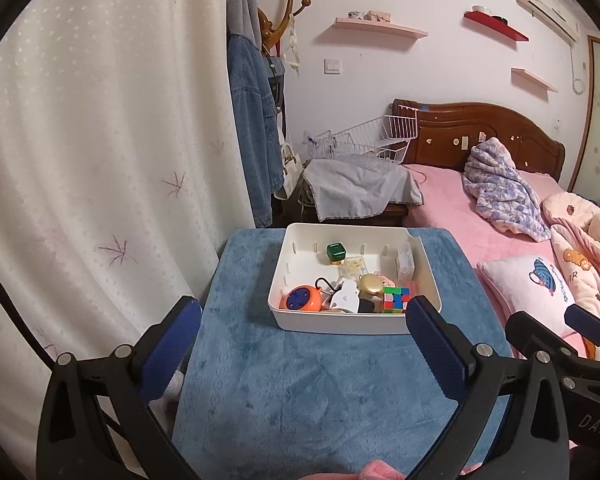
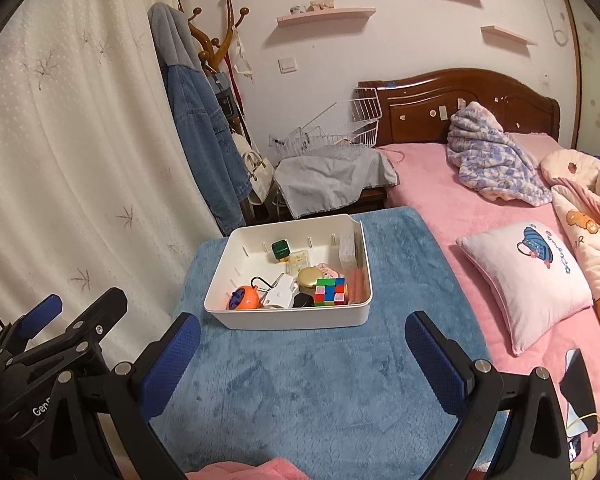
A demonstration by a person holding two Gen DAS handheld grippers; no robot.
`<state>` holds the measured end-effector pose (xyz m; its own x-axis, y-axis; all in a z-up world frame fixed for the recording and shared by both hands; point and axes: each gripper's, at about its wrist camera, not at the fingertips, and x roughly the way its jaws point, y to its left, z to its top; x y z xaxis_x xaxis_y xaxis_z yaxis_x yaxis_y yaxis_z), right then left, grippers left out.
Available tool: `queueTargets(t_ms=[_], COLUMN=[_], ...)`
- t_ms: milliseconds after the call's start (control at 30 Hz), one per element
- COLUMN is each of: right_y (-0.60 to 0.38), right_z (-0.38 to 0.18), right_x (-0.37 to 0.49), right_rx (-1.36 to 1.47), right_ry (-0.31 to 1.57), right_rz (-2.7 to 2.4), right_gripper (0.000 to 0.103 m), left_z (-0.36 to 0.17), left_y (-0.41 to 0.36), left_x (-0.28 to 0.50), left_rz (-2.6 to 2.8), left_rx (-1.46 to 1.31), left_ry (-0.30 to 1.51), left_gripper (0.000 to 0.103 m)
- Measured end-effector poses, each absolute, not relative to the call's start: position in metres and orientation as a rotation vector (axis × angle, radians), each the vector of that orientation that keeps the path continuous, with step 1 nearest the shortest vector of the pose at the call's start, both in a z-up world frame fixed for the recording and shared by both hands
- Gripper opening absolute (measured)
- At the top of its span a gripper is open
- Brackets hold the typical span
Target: Organize rigid objects
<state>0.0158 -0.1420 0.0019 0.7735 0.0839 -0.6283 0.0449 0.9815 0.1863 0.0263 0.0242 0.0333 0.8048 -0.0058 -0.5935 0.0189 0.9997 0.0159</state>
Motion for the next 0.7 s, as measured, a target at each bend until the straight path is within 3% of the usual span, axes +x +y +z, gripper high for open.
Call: queueTargets(t_ms=[700], right_y=[-0.1419], right_z=[-0.0038], right_x=[0.0216], right_rx=[0.213], right_ry=[0.716], right_rz=[-0.004], right_gripper=[0.103], left_z=[0.0316], left_y=[0.0236], left_x=[0.0352], left_rz=[-0.026], left_rx=[0.044], left_ry=[0.648], left_gripper=[0.102])
